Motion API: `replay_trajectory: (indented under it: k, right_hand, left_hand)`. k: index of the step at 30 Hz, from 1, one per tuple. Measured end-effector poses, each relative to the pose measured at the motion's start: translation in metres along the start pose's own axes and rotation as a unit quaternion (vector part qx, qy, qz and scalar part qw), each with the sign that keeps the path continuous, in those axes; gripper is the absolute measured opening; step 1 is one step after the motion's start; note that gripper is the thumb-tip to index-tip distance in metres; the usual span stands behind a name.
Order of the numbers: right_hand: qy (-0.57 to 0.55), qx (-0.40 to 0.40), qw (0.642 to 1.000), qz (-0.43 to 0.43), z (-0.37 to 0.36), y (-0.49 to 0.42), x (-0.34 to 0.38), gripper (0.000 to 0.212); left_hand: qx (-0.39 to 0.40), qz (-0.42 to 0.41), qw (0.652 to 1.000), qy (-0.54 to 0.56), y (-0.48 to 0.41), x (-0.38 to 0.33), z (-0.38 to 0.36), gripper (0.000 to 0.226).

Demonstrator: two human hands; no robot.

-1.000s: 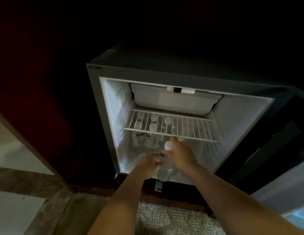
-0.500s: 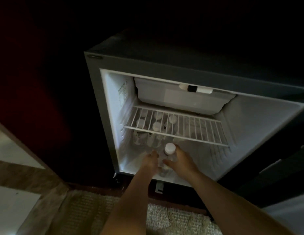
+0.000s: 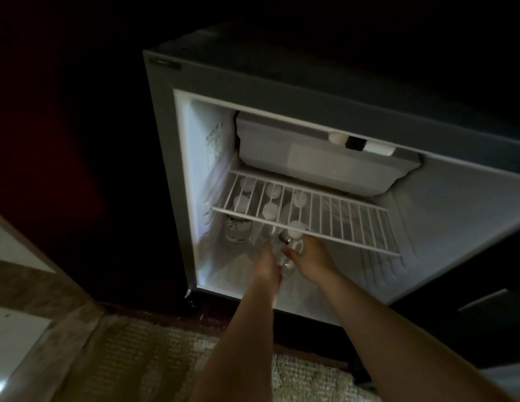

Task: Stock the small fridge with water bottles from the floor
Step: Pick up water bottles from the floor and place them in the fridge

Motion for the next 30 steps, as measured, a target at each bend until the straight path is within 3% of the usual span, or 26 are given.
replay_trajectory:
  k: [8, 15, 20, 23, 28, 30]
  right_hand:
    - [-0.005, -0.001, 1.0, -0.027, -0.004, -0.021, 0.005, 0.062]
    - [-0.032, 0.036, 0.997, -0.06, -0.007, -0.029, 0.006, 0.075]
    - [-0.005, 0.06, 0.996, -0.065, -0.009, -0.017, 0.002, 0.052]
    - [0.005, 0.068, 0.994, -0.08, -0.006, -0.007, 0.0, 0.051]
    - [0.015, 0.1, 0.992, -0.08, -0.005, 0.015, 0.001, 0.024]
    - [0.006, 0.106, 0.992, -0.071, -0.004, 0.027, 0.006, 0.026]
  left_hand:
    - [0.002, -0.02, 0.998, 0.064, -0.004, 0.0, -0.009, 0.052]
    - [0.012, -0.006, 0.999, 0.029, -0.009, -0.001, -0.009, 0.053]
    - [0.018, 0.011, 0.997, -0.076, -0.008, 0.005, -0.001, 0.056]
    - [0.021, 0.013, 0.993, -0.116, -0.001, 0.0, 0.012, 0.054]
    - [0.025, -0.015, 0.983, -0.182, 0.017, -0.02, 0.028, 0.034]
    - [0.028, -0.021, 0.977, -0.208, 0.027, -0.03, 0.036, 0.038]
Point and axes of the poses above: each hand's wrist, its own y-axis away from the middle knuckle, its own z-axis out of the back of the hand, x = y × z, the point moved 3 cm from there along -y, towards the middle knuckle, and after that the axes turned 15 degrees about -z, right-handed, at the moved point
